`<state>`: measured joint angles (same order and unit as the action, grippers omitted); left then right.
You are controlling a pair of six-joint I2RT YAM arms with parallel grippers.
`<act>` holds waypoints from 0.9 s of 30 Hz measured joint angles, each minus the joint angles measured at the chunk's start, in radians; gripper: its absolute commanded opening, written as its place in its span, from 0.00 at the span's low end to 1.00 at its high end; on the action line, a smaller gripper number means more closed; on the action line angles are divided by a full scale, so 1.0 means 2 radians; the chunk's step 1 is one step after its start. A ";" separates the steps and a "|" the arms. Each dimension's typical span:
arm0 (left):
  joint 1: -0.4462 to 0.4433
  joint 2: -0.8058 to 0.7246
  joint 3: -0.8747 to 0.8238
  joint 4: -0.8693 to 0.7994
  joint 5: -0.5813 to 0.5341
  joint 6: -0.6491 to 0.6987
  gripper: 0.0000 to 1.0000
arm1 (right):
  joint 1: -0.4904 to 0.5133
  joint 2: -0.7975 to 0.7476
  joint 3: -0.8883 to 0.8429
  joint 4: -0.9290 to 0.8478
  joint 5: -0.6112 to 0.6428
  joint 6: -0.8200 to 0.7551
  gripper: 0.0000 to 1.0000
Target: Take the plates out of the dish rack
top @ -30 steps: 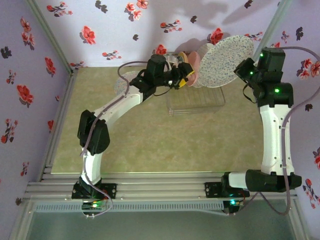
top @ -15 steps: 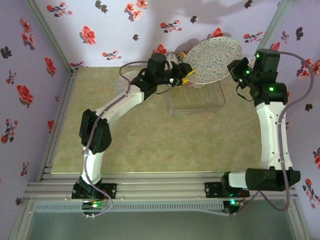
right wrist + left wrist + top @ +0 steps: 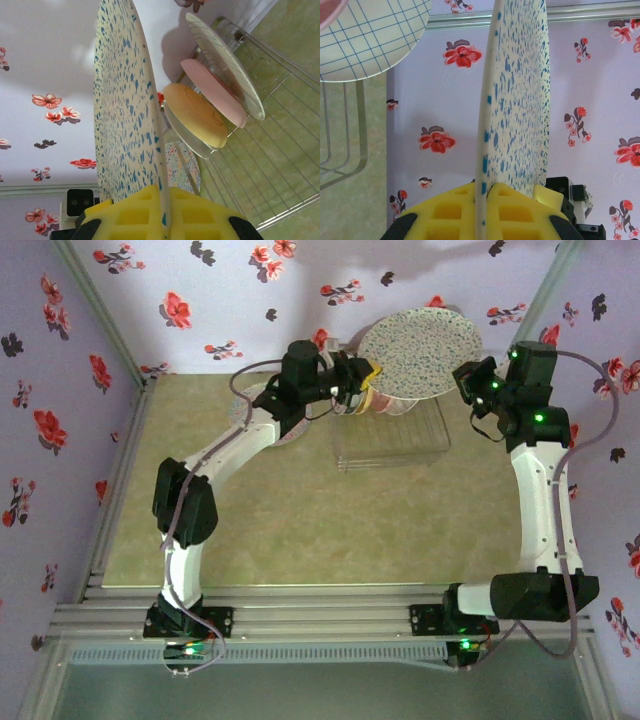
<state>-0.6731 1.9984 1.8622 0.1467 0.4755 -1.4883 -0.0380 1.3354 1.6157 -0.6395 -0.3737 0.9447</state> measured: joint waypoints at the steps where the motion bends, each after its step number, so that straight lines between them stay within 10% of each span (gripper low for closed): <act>1: 0.002 -0.004 -0.006 0.009 0.000 0.001 0.00 | 0.002 0.000 0.000 -0.002 0.000 -0.007 0.27; 6: 0.014 -0.024 -0.037 0.028 0.000 0.023 0.00 | 0.007 -0.002 -0.001 -0.004 0.000 -0.044 0.53; 27: 0.171 -0.203 -0.243 0.030 -0.002 0.051 0.00 | 0.235 -0.071 -0.035 0.042 0.104 -0.370 0.89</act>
<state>-0.3305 1.5929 1.3754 0.2073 0.4721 -1.3869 0.4320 1.1927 1.5463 -0.5556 -0.1661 0.2039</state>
